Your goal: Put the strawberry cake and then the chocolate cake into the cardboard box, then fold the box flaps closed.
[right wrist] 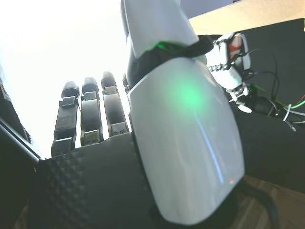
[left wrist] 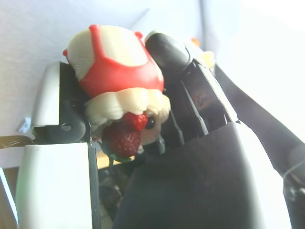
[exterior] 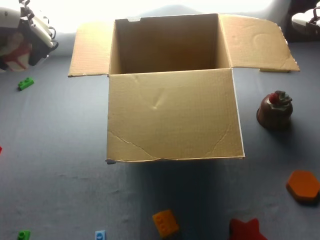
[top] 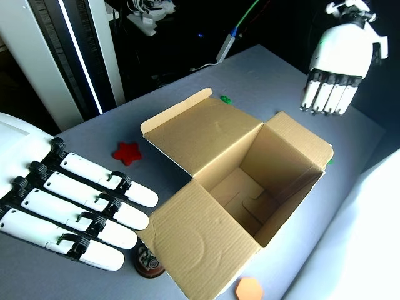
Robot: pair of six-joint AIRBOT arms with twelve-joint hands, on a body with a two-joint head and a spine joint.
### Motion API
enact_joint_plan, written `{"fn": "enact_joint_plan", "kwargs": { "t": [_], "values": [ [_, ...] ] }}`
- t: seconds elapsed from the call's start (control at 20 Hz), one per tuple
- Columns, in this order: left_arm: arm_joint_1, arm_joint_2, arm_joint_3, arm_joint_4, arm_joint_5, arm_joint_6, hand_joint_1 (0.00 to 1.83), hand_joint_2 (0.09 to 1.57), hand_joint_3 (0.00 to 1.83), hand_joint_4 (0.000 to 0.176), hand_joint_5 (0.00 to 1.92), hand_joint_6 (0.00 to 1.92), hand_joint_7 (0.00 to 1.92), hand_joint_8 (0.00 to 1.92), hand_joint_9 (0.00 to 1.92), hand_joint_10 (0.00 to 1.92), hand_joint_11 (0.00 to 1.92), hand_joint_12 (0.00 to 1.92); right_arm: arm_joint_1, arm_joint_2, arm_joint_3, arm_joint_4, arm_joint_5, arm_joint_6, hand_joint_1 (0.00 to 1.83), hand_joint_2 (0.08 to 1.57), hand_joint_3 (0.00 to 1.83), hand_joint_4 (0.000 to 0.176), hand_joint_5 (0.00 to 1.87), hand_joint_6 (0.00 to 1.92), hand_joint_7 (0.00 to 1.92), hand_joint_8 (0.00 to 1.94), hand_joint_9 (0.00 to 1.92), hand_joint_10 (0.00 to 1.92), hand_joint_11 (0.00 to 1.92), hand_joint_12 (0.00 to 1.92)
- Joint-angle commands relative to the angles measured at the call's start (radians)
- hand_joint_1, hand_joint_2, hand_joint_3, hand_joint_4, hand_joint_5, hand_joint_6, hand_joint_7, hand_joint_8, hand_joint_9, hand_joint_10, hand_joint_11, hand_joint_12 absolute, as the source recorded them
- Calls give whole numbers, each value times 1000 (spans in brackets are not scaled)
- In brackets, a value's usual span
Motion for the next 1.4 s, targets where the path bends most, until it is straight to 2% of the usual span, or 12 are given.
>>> {"fn": "enact_joint_plan", "kwargs": {
  "t": [0.0,0.1,0.25,0.3,0.35,0.4,0.55,0.9,1.0,1.1,1.2,1.35],
  "values": [
    [-23,3,4,-60,9,-2,1342,1221,0,0,783,1089,700,1473,770,1577,651,1655,13,12,1,-1,118,-5,1143,1059,9,17,0,0,1,0,0,0,0,0],
    [-40,-16,2,-46,-2,-9,1341,1219,0,0,768,1106,715,1461,784,1570,669,1674,13,12,1,-1,118,-5,1128,1059,9,25,0,0,0,0,0,0,0,0],
    [-70,-54,-1,-9,-15,-20,1351,1200,0,0,826,1020,740,1429,814,1519,712,1656,13,12,1,-1,118,-5,1172,1042,1,17,0,0,0,0,0,0,0,0],
    [-79,-64,-1,-1,-18,-21,1349,1200,0,0,829,1026,736,1429,804,1529,680,1660,13,12,1,-1,118,-5,1181,1042,0,19,0,0,0,0,0,0,0,0],
    [-92,-81,2,10,-20,-22,1346,1212,3,0,791,1092,706,1456,772,1536,677,1639,14,12,1,-1,118,-5,1209,1021,0,20,0,0,6,2,2,1,0,0],
    [-101,-96,5,16,-22,-23,1348,1199,0,0,821,1048,739,1415,808,1514,689,1625,14,12,1,-1,118,-5,1225,1004,0,17,0,0,15,5,1,0,0,0],
    [-120,-148,11,27,-25,-24,1342,1225,2,0,759,1161,682,1477,758,1548,660,1645,14,12,1,-1,119,-5,1194,1019,0,18,0,0,6,2,0,0,0,0],
    [-95,-265,21,36,-25,-23,1343,1222,1,0,736,1228,697,1422,777,1529,639,1619,17,11,1,-1,119,-5,1203,1034,0,19,0,0,0,0,3,1,0,0],
    [-78,-308,42,35,-24,-17,1335,1209,0,0,768,1169,730,1376,821,1504,667,1610,18,10,1,-1,119,-5,1211,1031,0,24,0,0,0,0,16,6,0,0],
    [-65,-341,65,36,-16,-9,1349,1206,0,0,749,1225,737,1341,817,1481,678,1590,18,10,1,-1,119,-5,1206,1042,2,17,26,10,39,14,33,13,0,0],
    [-58,-372,98,38,-3,0,1349,1202,0,0,763,1219,733,1328,825,1468,687,1570,19,9,1,-1,119,-5,1198,1036,0,22,40,14,51,15,40,15,0,0],
    [-41,-412,148,31,1,14,1351,1199,0,0,780,1193,740,1342,814,1463,681,1548,19,8,1,-1,119,-5,1199,1028,0,8,62,20,61,12,40,13,18,12]
  ]
}}
